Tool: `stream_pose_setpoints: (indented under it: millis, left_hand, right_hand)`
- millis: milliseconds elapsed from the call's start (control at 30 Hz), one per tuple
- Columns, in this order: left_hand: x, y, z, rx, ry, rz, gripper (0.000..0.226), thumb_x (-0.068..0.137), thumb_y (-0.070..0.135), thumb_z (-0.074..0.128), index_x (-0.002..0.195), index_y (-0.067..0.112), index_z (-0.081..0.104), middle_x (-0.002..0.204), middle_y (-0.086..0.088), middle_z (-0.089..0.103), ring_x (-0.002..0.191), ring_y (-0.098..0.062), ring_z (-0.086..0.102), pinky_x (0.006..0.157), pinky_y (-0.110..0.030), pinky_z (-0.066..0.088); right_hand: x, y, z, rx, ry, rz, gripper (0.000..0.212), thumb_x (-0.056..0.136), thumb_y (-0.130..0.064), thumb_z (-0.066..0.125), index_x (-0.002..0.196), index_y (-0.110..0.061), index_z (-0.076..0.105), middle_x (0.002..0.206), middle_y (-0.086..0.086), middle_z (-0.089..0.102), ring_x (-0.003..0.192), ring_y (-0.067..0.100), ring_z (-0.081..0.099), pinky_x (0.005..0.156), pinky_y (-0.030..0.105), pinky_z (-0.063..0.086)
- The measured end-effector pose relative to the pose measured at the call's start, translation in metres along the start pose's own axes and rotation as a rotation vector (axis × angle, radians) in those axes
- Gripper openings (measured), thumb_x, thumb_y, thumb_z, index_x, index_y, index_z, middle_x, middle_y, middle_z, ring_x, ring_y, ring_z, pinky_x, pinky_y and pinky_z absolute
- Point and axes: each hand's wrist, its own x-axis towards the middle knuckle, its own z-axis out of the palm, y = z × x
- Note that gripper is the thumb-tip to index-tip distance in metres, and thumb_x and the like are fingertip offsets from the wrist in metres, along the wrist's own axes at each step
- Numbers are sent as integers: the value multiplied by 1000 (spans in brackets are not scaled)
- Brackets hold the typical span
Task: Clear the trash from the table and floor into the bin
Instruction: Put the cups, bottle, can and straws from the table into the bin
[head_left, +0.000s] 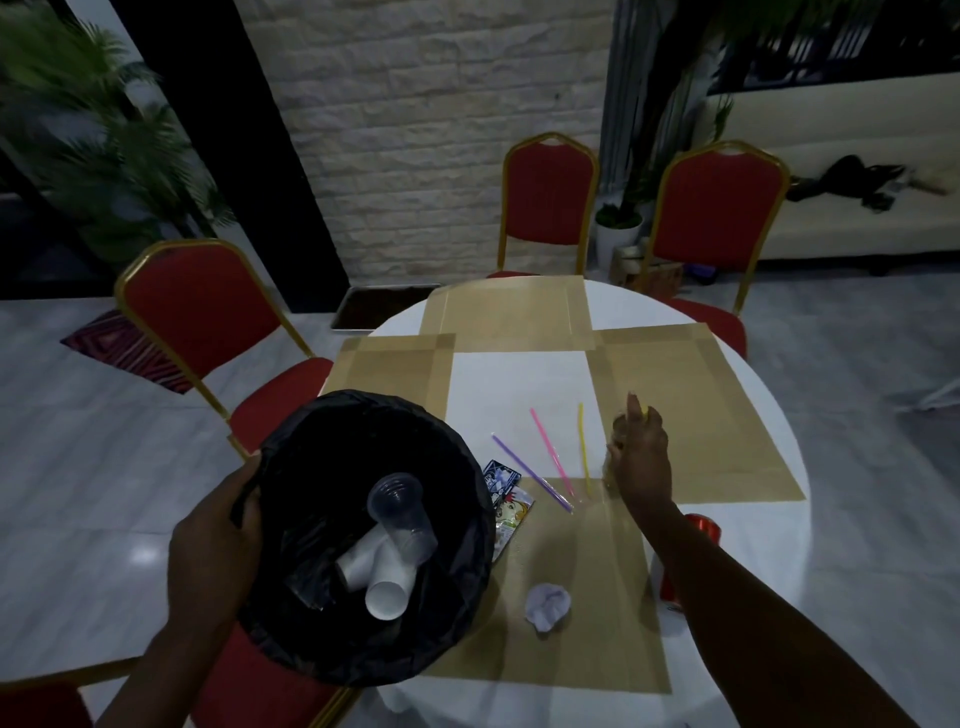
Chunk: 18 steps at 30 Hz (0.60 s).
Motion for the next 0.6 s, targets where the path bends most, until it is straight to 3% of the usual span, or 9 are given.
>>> stream_pose_setpoints:
  millis: [67, 167, 367, 433, 533, 600]
  left_hand:
    - [2, -1, 1, 4, 2, 10, 45, 88, -5, 58, 129, 12, 57, 95, -17, 70, 70, 26, 46, 63, 10, 31]
    - [4, -2, 1, 17, 10, 31, 45, 88, -6, 58, 129, 13, 57, 93, -17, 70, 62, 2, 49, 62, 8, 33]
    - [5, -3, 3, -21, 28, 20, 43, 90, -3, 56, 130, 13, 56, 95, -2, 66, 66, 14, 50, 66, 8, 33]
    - [5, -4, 4, -29, 31, 18, 44, 91, -2, 55, 131, 16, 56, 96, -2, 67, 67, 8, 53, 65, 7, 35]
    - [6, -8, 5, -42, 36, 26, 44, 91, -1, 55, 131, 18, 56, 97, -9, 70, 71, -10, 58, 65, -10, 44]
    - [7, -9, 6, -51, 38, 37, 44, 91, -1, 55, 131, 17, 56, 99, -8, 70, 74, -14, 61, 66, -23, 47]
  right_hand:
    - [-2, -3, -1, -5, 1, -15, 91, 70, -3, 79, 143, -19, 26, 134, 21, 42, 113, 39, 50, 78, 46, 56]
    - [-11, -14, -3, -24, 17, -73, 87, 70, 1, 76, 141, -20, 29, 134, 18, 43, 112, 37, 47, 76, 47, 55]
    - [-22, -78, -41, 222, 176, -171, 87, 68, -3, 80, 139, -20, 33, 134, 13, 43, 115, 34, 45, 78, 41, 52]
    - [-25, -106, -62, 308, 247, -235, 90, 64, -2, 83, 138, -18, 34, 133, 13, 43, 117, 32, 47, 82, 43, 52]
    - [-38, -153, -90, 417, 303, -326, 91, 61, -4, 86, 135, -16, 35, 132, 9, 41, 120, 27, 47, 86, 39, 51]
    - [-52, -184, -102, 473, 282, -377, 92, 60, -8, 87, 135, -17, 34, 132, 6, 40, 121, 19, 44, 89, 30, 48]
